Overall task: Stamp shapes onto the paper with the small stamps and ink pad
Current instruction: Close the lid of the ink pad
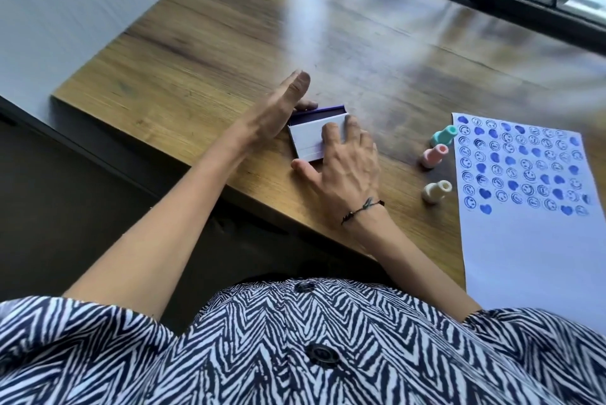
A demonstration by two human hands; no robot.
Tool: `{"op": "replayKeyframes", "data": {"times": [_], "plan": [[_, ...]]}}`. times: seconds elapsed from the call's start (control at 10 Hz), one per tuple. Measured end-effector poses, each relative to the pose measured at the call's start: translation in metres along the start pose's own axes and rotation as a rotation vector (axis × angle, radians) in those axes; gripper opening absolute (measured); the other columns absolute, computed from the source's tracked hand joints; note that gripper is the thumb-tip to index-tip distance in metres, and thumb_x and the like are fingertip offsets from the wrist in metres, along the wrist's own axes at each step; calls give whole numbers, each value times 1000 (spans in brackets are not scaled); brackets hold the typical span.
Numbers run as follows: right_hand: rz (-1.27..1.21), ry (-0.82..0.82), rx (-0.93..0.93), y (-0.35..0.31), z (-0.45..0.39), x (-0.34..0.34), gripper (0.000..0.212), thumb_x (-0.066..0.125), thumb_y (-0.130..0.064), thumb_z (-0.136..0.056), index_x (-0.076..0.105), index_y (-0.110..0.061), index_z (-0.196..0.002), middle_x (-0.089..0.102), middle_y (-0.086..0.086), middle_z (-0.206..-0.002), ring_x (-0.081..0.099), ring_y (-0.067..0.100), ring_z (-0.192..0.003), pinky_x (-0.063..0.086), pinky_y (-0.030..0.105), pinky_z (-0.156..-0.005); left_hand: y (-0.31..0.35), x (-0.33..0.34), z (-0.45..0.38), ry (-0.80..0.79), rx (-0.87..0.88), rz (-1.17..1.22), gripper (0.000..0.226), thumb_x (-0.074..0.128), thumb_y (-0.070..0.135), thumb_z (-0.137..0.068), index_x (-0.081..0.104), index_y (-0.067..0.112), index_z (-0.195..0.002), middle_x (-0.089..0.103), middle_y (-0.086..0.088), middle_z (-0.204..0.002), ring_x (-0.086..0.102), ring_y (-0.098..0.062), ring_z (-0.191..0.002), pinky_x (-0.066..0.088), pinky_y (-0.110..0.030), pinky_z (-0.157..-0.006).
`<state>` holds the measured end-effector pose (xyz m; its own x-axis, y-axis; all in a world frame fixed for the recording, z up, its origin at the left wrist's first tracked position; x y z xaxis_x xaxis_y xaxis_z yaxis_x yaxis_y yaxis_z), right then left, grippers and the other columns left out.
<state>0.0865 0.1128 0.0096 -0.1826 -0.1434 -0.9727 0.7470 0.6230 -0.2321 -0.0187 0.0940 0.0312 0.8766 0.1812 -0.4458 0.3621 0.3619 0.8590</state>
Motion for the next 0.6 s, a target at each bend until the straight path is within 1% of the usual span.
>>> {"op": "replayKeyframes", "data": {"times": [0.1, 0.2, 0.3, 0.4, 0.5, 0.6], "plan": [[-2, -19, 7, -3, -7, -1, 73, 52, -62, -76, 35, -13, -128, 29, 24, -145, 38, 42, -121, 35, 51, -104, -1, 1, 0, -5, 9, 25, 58, 14, 49, -94, 18, 17, -143, 53, 6, -127, 41, -3, -115, 20, -22, -97], [7, -40, 25, -4, -13, -1, 74, 52, -63, -76, 34, -14, -129, 31, 22, -144, 38, 42, -121, 37, 51, -102, -7, 0, -4, 6, 1, 39, 62, 17, 53, -93, 17, 17, -143, 54, 3, -129, 40, -1, -117, 18, -23, -100], [10, -52, 25, -5, -19, -2, 75, 52, -64, -76, 34, -15, -130, 33, 22, -142, 37, 41, -121, 38, 50, -101, -12, -1, -9, 25, 6, 65, 66, 20, 56, -91, 18, 14, -142, 61, -4, -126, 42, -9, -126, 17, -34, -114], [8, -67, 12, -9, -23, -2, 77, 53, -64, -76, 32, -15, -132, 31, 22, -143, 36, 41, -121, 38, 49, -102, -18, -2, -14, 31, -2, 105, 65, 22, 56, -91, 17, 17, -143, 62, -4, -125, 40, -9, -129, 15, -32, -111], [-8, -63, 3, -13, -27, -2, 76, 55, -63, -75, 32, -17, -131, 32, 20, -142, 35, 41, -122, 37, 48, -101, -21, -1, -20, 30, 4, 95, 74, 23, 64, -85, 19, 17, -142, 62, -2, -125, 35, -8, -131, 15, -32, -111], [-29, -97, 5, -13, -28, -2, 77, 58, -62, -73, 32, -17, -131, 30, 19, -144, 33, 40, -124, 36, 48, -103, -20, -4, -23, 48, 21, 56, 78, 22, 66, -80, 19, 18, -142, 63, -2, -124, 36, -12, -132, 17, -33, -110]]}}
Point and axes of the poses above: each hand's wrist, its own z-axis away from the middle knuckle, its own x-axis out of the palm, y = z × x, the point moved 9 cm from there along -z, towards the middle knuckle
